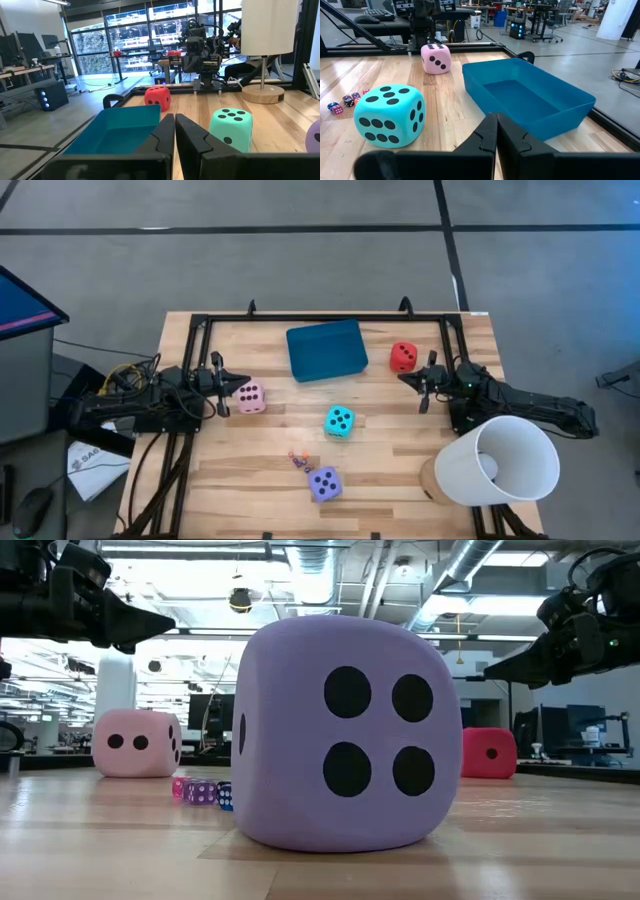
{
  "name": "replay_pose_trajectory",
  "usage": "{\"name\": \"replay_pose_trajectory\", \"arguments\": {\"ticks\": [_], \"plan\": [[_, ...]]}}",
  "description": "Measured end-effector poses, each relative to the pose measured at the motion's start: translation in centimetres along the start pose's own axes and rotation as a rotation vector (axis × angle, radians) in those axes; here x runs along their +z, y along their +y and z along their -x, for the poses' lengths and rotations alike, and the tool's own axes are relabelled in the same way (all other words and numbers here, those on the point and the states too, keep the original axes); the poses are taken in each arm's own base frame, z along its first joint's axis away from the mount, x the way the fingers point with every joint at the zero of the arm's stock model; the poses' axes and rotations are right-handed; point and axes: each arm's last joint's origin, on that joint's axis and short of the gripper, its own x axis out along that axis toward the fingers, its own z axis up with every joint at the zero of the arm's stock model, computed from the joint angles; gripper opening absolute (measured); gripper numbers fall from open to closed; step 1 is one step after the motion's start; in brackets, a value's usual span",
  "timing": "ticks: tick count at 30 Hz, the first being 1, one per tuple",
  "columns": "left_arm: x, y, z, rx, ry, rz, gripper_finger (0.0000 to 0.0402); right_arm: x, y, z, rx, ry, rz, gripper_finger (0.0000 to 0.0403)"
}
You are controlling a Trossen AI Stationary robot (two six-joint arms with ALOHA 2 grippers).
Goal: Pick & Place Dice
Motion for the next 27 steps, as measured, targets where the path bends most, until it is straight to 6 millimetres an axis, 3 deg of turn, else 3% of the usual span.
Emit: {"name": "replay_pose_trajectory", "arguments": {"ticks": [27], "plan": [[0.0,0.01,0.0,0.003,0.0,0.0,0.0006,0.33,-0.02,0.07,0.0,-0.008,0.0,0.0]]}}
